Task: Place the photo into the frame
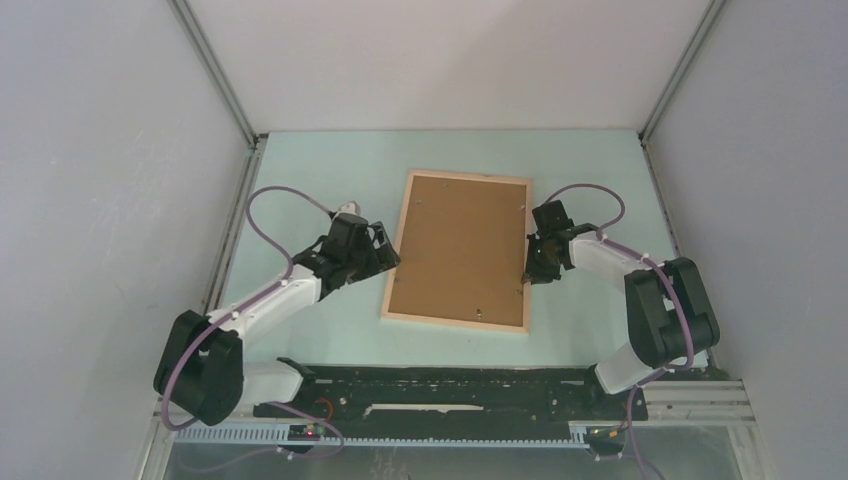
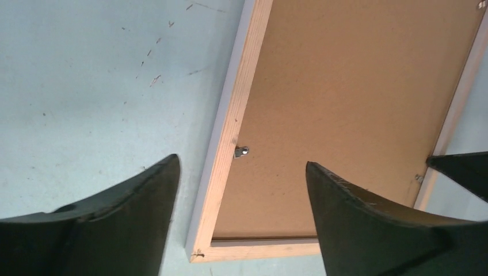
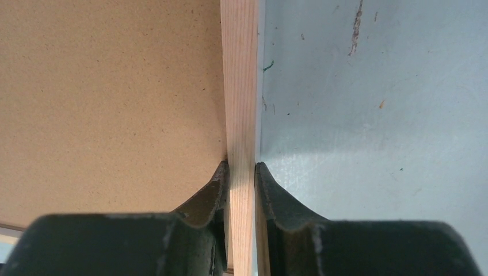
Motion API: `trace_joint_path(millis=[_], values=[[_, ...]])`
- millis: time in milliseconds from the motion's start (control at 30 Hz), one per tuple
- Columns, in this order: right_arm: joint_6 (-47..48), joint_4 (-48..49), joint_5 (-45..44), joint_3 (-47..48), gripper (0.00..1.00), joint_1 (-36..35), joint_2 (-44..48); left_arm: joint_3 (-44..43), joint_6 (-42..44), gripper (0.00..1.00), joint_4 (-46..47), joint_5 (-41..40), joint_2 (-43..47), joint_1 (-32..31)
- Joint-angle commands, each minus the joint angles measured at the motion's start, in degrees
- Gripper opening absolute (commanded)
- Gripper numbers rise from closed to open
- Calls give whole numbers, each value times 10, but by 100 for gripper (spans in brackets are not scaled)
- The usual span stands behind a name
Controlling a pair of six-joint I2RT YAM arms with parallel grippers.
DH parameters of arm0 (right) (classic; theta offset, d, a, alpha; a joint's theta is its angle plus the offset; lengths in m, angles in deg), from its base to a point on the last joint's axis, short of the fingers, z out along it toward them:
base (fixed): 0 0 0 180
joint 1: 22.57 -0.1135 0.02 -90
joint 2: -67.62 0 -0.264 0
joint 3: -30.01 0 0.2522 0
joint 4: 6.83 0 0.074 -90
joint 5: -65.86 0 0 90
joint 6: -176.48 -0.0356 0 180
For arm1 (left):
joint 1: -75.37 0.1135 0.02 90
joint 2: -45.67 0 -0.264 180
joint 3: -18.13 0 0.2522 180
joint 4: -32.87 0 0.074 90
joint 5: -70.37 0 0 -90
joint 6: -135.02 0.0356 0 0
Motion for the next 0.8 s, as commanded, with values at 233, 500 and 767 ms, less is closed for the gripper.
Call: trace_joint_path(millis=[233,500,767], values=[[50,-9,17,4,0,9,27,-164,89,100,26,-61,-110,6],[3,68,37,4,45,72,82,-301,122,100,56,-49,-271,25],[-116,125,38,175,61,122,-60,-387,89,100,116,-26,-345,78]])
